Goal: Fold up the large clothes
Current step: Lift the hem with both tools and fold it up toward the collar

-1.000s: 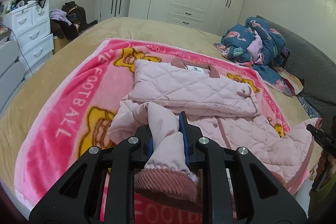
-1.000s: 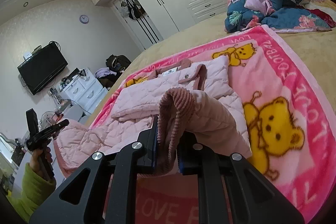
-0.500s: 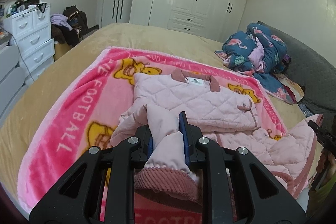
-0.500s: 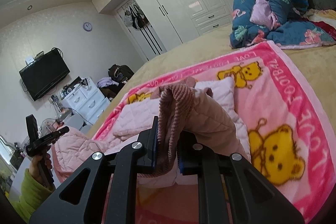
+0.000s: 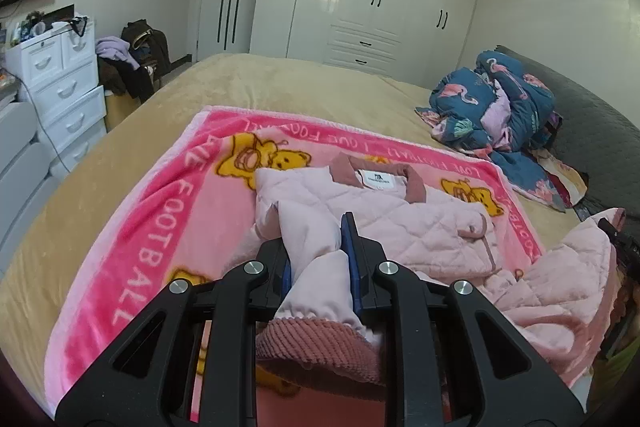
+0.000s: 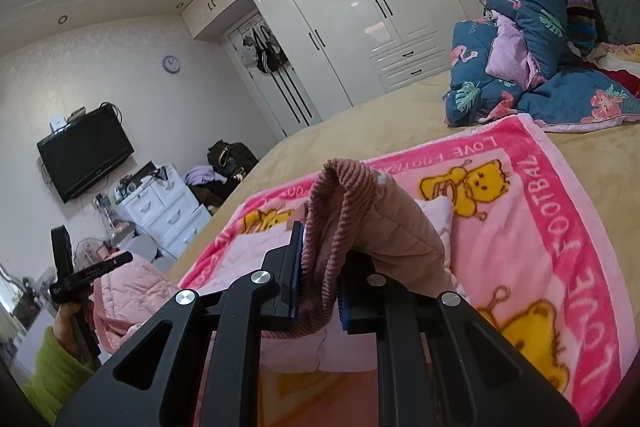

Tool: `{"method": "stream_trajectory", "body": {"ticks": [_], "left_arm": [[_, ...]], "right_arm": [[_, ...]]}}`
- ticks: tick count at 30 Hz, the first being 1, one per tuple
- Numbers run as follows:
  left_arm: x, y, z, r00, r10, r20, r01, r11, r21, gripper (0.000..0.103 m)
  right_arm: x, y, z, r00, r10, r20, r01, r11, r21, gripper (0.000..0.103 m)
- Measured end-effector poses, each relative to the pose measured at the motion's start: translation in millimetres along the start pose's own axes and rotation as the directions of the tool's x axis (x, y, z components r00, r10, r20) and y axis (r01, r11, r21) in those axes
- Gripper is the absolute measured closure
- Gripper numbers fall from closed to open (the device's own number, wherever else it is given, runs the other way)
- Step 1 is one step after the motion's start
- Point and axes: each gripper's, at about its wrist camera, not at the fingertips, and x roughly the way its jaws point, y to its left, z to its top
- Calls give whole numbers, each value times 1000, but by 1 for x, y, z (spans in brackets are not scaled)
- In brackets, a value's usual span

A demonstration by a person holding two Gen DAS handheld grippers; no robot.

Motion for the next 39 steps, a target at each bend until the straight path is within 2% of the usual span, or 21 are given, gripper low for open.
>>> {"method": "stream_trajectory", "body": {"ticks": [20, 27, 35, 39], "left_arm": [[55, 15, 43, 999, 33, 2, -32, 998, -54, 88], [76, 17, 49, 998, 59, 9, -58, 997, -48, 85], [106, 28, 46, 997, 78, 6, -77, 994, -82, 82], [115, 31, 39, 998, 65, 16, -63, 992, -106, 68]], "right_arm": [[70, -27, 52, 998, -64, 16, 64, 997, 35, 90], [103, -45, 57, 994, -110, -9, 110, 993, 41, 90], [144, -66, 57, 985, -159, -66, 164, 984, 74, 90], [169, -74, 54, 971, -213, -104, 220, 974, 58, 90]]}}
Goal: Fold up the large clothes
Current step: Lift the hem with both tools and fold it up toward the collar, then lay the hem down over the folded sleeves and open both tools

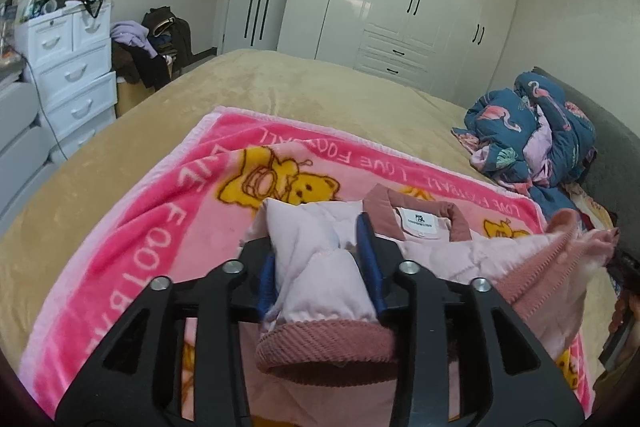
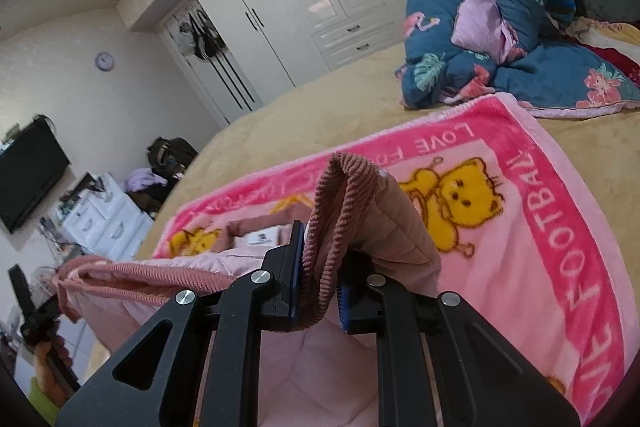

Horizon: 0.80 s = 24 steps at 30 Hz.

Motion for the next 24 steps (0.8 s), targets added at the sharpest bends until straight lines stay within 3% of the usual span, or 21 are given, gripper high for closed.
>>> {"method": "stream_trajectory", "body": {"ticks": [2, 5, 8, 9, 13, 18, 24], "left_arm": [[2, 2, -2, 1000, -25, 11, 25, 999, -21, 49], [-1, -1, -2, 999, -37, 39, 38, 999, -21, 31], [-10, -6, -6, 995, -56, 84, 58, 998, -14, 28], [-14, -8, -8, 993, -51, 103, 52, 999, -10, 22], [-17, -4, -21, 991, -8, 134, 8, 1000, -3, 19], [12, 16, -45, 994, 91, 58, -91, 996, -1, 15], [28, 33, -62, 997, 72, -4, -72, 997, -24, 15]], "right_arm": [[11, 2, -2, 999, -31, -13, 31, 999, -18, 90], [29, 2, -4, 998, -60, -35, 59, 998, -23, 90], [43, 1, -5, 995, -83, -49, 82, 996, -23, 90], [48, 1, -7, 994, -94, -54, 93, 995, -22, 90], [65, -5, -9, 992, -103, -78, 103, 995, 2, 89], [72, -17, -8, 993, -64, -95, 69, 996, 55, 84], [70, -27, -6, 994, 8, -108, 5, 993, 120, 78]]}}
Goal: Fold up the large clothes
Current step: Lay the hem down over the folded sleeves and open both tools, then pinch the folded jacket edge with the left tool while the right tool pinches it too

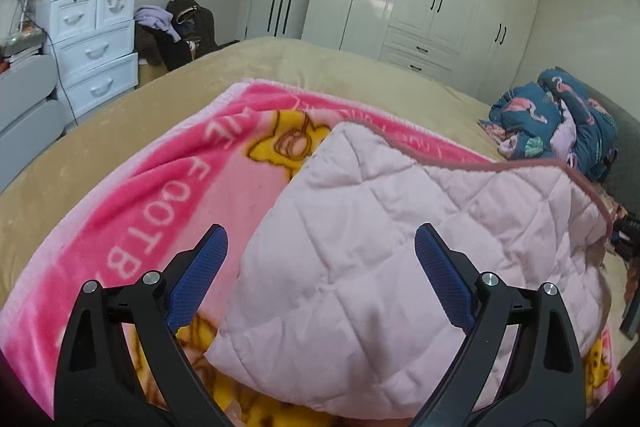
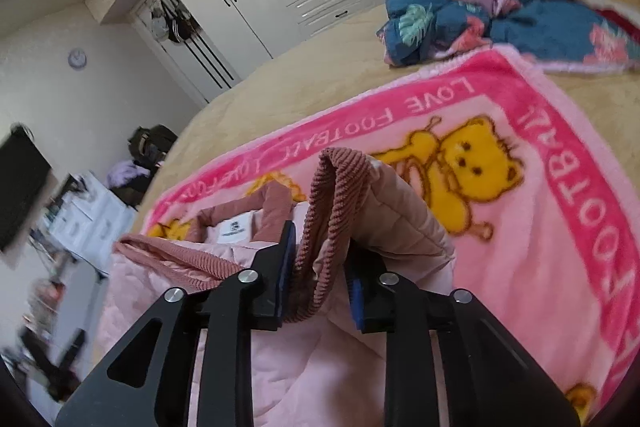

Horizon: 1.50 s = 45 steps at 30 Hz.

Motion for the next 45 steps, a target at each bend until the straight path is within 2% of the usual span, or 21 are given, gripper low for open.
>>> {"method": "stream_trajectory", "body": {"ticks": [1, 2, 4, 5, 10, 12, 14, 18, 20, 22, 25, 27, 28, 29, 30, 32, 33, 34, 37, 41, 45], "left_arm": [[1, 1, -2, 1000, -3, -6, 3, 1000, 3, 13], [2, 1, -2, 1000, -9, -13, 9, 1000, 7, 12], [4, 2, -4, 1000, -8, -21, 9, 1000, 17, 11], [5, 1, -4, 1000, -12, -28, 12, 1000, 23, 11], [7, -3, -7, 999, -24, -41, 25, 999, 35, 11], [7, -2, -9, 999, -23, -44, 25, 999, 43, 11], [7, 2, -11, 999, -18, -42, 20, 999, 50, 9], [19, 16, -19, 996, -15, -92, 19, 999, 41, 9], [25, 23, -22, 993, -35, -114, 38, 999, 16, 9], [32, 27, -26, 988, -62, -144, 62, 998, -7, 9], [38, 29, -32, 983, -99, -155, 96, 995, -23, 9], [40, 25, -34, 981, -121, -155, 119, 993, -19, 11], [40, 23, -35, 979, -128, -157, 128, 992, -12, 26], [41, 20, -36, 980, -117, -159, 119, 993, 2, 47], [41, 16, -36, 981, -113, -157, 116, 993, 11, 54], [36, 11, -34, 985, -105, -138, 110, 994, 27, 79], [32, 8, -32, 987, -97, -131, 102, 994, 35, 83], [26, 4, -26, 990, -92, -110, 97, 995, 39, 86], [15, -10, -7, 995, -86, -40, 89, 994, 64, 89], [30, -30, 22, 999, -32, -5, 32, 993, 114, 89], [68, -42, 37, 998, 42, -51, -33, 985, 168, 89]], "right_arm": [[-1, -4, 1, 1000, 26, -7, -26, 999, 34, 76], [-2, -7, 1, 999, 44, -8, -43, 997, 59, 70], [-5, -14, 2, 995, 103, -10, -101, 989, 108, 32], [-6, -15, 1, 994, 111, -13, -109, 985, 132, 5], [-22, -9, -7, 997, 69, -20, -67, 994, 89, 4], [-32, -8, -17, 1000, 26, -3, -26, 999, 40, 4], [-47, -8, -32, 998, -60, 30, 61, 997, -36, 4], [-58, -13, -64, 977, -202, 64, 211, 959, -191, 4], [-56, -16, -81, 969, -239, 53, 245, 934, -260, 4], [-52, -20, -97, 969, -244, 39, 245, 924, -294, 4], [-46, -22, -114, 974, -226, 33, 224, 920, -321, 7], [-44, -20, -122, 983, -183, 22, 180, 925, -335, 41], [-44, -18, -125, 983, -183, 32, 183, 925, -333, 44], [-42, -16, -125, 982, -181, 44, 186, 924, -333, 58], [-41, -14, -127, 984, -171, 43, 175, 925, -336, 71], [-45, -7, -129, 982, -180, 61, 190, 921, -340, 80], [-48, -3, -128, 982, -173, 72, 188, 923, -335, 84], [-51, 1, -125, 981, -173, 83, 191, 924, -331, 85], [-63, 10, -106, 977, -166, 133, 199, 934, -298, 87], [-49, 7, -73, 978, -175, 110, 197, 950, -241, 87], [-17, 2, -61, 967, -239, 87, 254, 933, -256, 87]]}}
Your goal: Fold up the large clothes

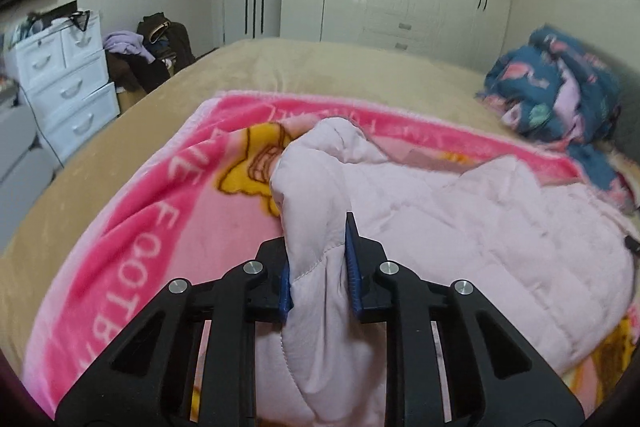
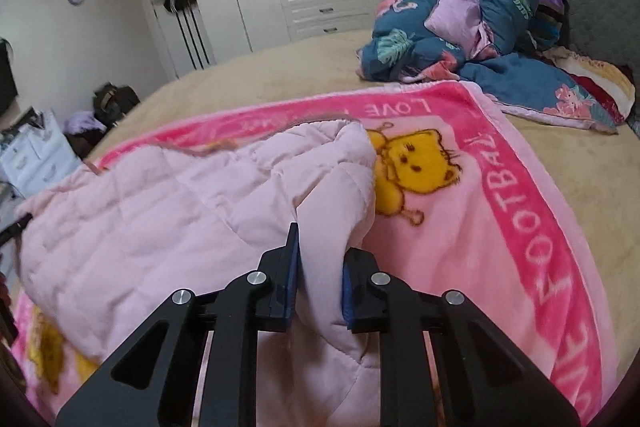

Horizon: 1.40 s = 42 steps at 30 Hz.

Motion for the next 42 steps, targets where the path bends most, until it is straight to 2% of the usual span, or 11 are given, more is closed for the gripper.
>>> {"method": "stream_trajectory", "body": {"ticks": [5, 9, 15, 21, 23, 25, 27, 29, 30, 35, 42], "left_arm": [[45, -5, -12, 993, 80, -83, -75, 995, 61, 88], [63, 3, -20, 990, 88, -108, -86, 996, 25, 88], [70, 10, -18, 989, 72, -131, -77, 997, -31, 86], [61, 10, -16, 986, 73, -150, -78, 997, -29, 83], [55, 12, -13, 984, 79, -157, -86, 996, -35, 75], [48, 11, -12, 984, 85, -158, -91, 995, -30, 68], [39, 9, -11, 984, 87, -152, -92, 995, -23, 57], [28, 5, -9, 986, 97, -139, -98, 995, -4, 46], [21, 2, -9, 986, 100, -131, -100, 995, 10, 42], [-11, -4, -9, 993, 75, -93, -74, 997, 7, 11], [-61, -7, -18, 998, 14, -68, -19, 997, -74, 9]], "right_arm": [[41, 2, -3, 996, -39, -85, 38, 999, -14, 87], [62, 4, -1, 990, -58, -131, 55, 998, -30, 87], [83, 4, -7, 983, -79, -167, 78, 997, -8, 85], [79, 0, -8, 979, -79, -186, 79, 997, -3, 80], [76, -1, -7, 977, -80, -197, 82, 997, 0, 77], [70, -3, -6, 976, -93, -199, 95, 995, 0, 68], [58, -7, -7, 976, -114, -185, 118, 993, 11, 41], [46, -13, -9, 981, -100, -168, 109, 993, 47, 22], [37, -16, -10, 984, -72, -161, 84, 994, 73, 18], [-6, -19, -11, 995, -11, -98, 21, 995, 102, 6], [-65, -14, -18, 999, 43, -9, -42, 994, 101, 4]]}}
